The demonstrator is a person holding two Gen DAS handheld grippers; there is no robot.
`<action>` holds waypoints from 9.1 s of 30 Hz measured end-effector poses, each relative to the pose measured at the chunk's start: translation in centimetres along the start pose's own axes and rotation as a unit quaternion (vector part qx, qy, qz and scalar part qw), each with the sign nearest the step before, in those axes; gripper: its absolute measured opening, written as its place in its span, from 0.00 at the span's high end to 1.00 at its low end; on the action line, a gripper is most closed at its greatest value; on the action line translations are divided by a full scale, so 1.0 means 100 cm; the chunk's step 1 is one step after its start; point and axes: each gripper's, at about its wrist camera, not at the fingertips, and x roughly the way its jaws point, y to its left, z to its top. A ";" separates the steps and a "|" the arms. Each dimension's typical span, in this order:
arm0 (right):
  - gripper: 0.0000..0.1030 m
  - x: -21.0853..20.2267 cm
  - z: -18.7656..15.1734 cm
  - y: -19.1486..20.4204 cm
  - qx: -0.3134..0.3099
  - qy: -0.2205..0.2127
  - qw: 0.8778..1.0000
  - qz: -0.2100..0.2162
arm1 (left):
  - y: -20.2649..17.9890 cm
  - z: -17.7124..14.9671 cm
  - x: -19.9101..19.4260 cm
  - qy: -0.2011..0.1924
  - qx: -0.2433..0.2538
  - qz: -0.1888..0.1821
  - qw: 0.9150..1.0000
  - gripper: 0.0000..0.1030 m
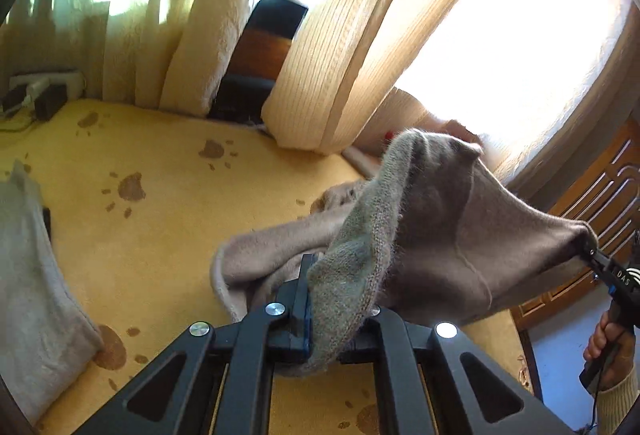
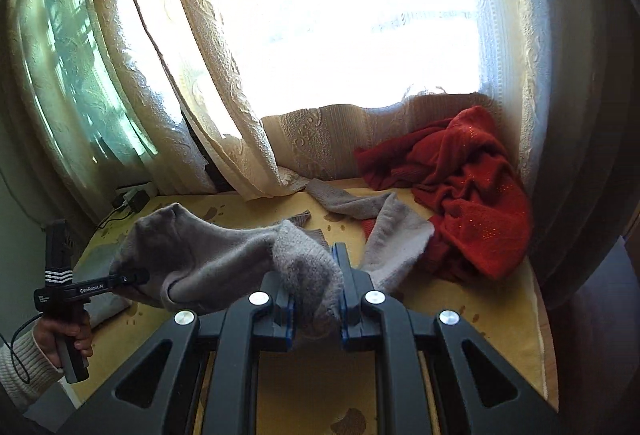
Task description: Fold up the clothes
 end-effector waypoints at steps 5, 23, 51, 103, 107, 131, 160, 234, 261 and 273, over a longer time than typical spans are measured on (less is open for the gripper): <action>0.84 -0.045 0.007 0.010 -0.006 -0.056 0.998 -0.018 | -0.012 0.024 -0.061 -0.076 0.022 -0.029 0.996 0.93; 0.89 -0.201 0.021 0.022 -0.025 -0.231 0.972 -0.039 | -0.123 0.007 -0.269 -0.270 0.098 -0.030 0.957 0.93; 0.89 -0.128 0.051 0.017 -0.143 -0.223 0.962 -0.060 | -0.107 -0.050 -0.228 -0.136 0.032 0.079 0.987 0.92; 0.21 0.170 -0.121 0.089 -0.089 0.187 0.978 0.031 | 0.130 -0.050 0.053 0.163 -0.137 0.214 0.953 0.35; 0.21 0.161 -0.150 0.094 -0.100 0.198 0.975 0.034 | 0.124 -0.076 0.029 0.160 -0.122 0.224 0.954 0.32; 0.00 0.158 -0.180 0.088 -0.156 0.160 0.975 0.012 | 0.081 -0.187 -0.029 0.123 -0.100 0.253 0.954 0.29; 0.00 0.158 -0.180 0.088 -0.157 0.160 0.975 0.013 | 0.130 -0.186 -0.044 0.014 -0.051 0.307 0.950 0.20; 0.00 -0.024 -0.109 -0.097 0.104 -0.011 0.987 -0.120 | 0.135 -0.180 -0.026 0.030 -0.040 0.318 0.947 0.00; 0.00 -0.028 -0.216 -0.136 0.224 -0.121 0.966 0.036 | 0.136 -0.180 -0.027 0.030 -0.039 0.318 0.947 0.00; 0.00 -0.022 -0.218 -0.143 0.243 -0.105 0.964 0.039 | 0.136 -0.179 -0.026 0.028 -0.044 0.319 0.946 0.00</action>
